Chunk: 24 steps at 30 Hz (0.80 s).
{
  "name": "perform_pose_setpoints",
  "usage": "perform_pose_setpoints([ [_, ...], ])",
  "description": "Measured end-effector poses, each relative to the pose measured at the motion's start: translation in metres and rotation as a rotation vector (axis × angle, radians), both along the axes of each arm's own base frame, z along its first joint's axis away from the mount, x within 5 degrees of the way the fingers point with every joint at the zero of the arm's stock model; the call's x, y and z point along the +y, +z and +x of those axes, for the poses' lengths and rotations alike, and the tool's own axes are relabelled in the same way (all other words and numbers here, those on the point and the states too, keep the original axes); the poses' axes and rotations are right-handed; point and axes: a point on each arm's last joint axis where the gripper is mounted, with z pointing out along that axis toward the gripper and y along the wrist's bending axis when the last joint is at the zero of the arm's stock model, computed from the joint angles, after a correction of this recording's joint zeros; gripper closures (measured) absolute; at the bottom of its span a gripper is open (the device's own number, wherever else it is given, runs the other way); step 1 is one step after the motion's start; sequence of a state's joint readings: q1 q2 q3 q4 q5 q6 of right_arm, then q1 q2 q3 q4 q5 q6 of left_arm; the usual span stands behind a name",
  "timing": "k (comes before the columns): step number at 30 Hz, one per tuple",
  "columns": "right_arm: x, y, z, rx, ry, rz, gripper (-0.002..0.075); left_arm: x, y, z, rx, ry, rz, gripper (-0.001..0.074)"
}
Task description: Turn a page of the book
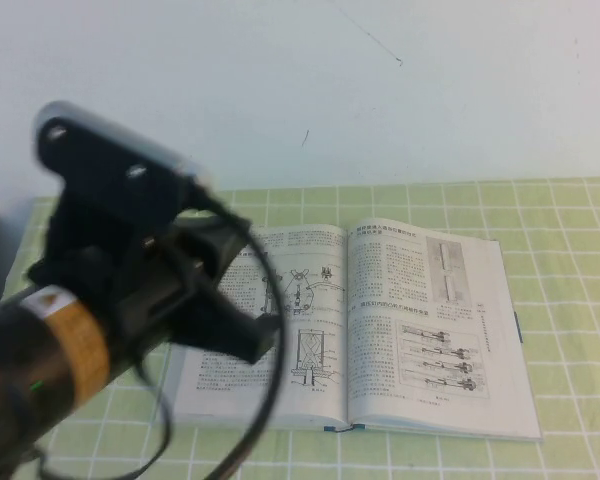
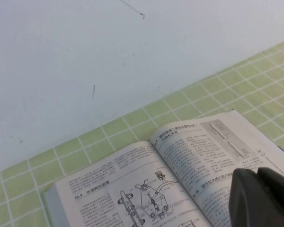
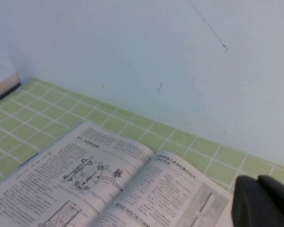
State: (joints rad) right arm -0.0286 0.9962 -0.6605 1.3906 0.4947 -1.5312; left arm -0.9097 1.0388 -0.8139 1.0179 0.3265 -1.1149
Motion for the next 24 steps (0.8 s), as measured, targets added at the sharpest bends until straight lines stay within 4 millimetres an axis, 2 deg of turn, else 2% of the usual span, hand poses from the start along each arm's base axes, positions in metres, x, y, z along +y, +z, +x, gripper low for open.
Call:
perform_pose_setpoints([
  [6,0.001,0.000,-0.042,-0.094,0.000,-0.003,0.0728,0.067,-0.014,-0.051,-0.067,0.020,-0.106,0.0738],
  [11,0.003,-0.005,-0.072,-0.168,0.016,-0.020,0.0728,0.116,-0.045,-0.080,-0.089,0.102,-0.187,0.0738],
  [13,0.004,-0.007,-0.080,-0.187,0.028,-0.020,0.0728,0.129,-0.056,-0.088,-0.089,0.127,-0.225,0.0738],
  [17,0.006,-0.011,-0.092,-0.213,0.049,-0.021,0.0728,0.146,-0.078,-0.100,-0.112,0.147,-0.283,0.0738],
  [24,0.006,-0.015,-0.094,-0.207,0.051,-0.026,0.0728,0.152,-0.105,-0.105,-0.116,0.148,-0.295,0.0738],
])
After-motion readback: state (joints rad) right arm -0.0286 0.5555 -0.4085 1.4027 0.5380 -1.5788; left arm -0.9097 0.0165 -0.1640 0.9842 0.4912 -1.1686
